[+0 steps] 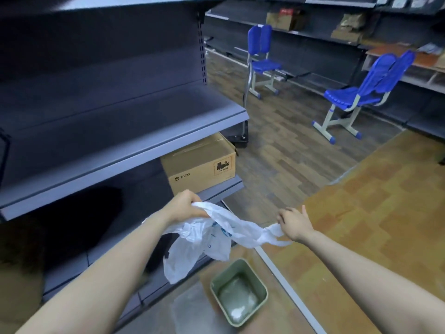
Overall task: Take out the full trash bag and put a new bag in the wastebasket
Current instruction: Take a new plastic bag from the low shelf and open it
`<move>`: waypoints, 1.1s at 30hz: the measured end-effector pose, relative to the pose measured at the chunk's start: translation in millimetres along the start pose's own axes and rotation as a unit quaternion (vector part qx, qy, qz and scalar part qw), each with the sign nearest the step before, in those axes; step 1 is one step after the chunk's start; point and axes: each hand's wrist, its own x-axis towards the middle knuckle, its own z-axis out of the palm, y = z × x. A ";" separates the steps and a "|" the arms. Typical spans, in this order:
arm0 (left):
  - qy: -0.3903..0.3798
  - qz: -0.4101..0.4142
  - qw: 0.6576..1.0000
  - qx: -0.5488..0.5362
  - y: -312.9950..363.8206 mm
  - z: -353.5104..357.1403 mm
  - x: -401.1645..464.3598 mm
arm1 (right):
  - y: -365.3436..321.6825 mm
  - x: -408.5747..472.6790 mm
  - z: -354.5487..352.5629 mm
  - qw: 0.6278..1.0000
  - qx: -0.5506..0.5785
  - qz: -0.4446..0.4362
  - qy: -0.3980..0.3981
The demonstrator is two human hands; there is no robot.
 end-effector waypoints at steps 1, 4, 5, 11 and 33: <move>0.004 0.000 1.000 0.007 -4.5 -2.0 -2.1 | -1.0 0.5 -1.0 1.000 0.011 0.002 0.021; 0.001 0.003 1.000 0.023 -10.5 -0.4 -4.6 | -19.5 2.4 -10.6 0.996 0.070 -0.012 0.050; -0.004 0.005 0.999 0.037 -9.8 2.0 -4.8 | -26.3 3.1 -13.7 0.995 0.081 -0.023 0.054; -0.029 0.021 0.995 0.089 5.4 22.9 1.2 | -46.8 -4.0 -14.9 0.997 0.025 -0.073 -0.023; -0.030 0.037 0.932 0.358 -18.6 30.3 -45.5 | 62.9 -28.4 9.3 0.968 -0.037 0.240 -0.064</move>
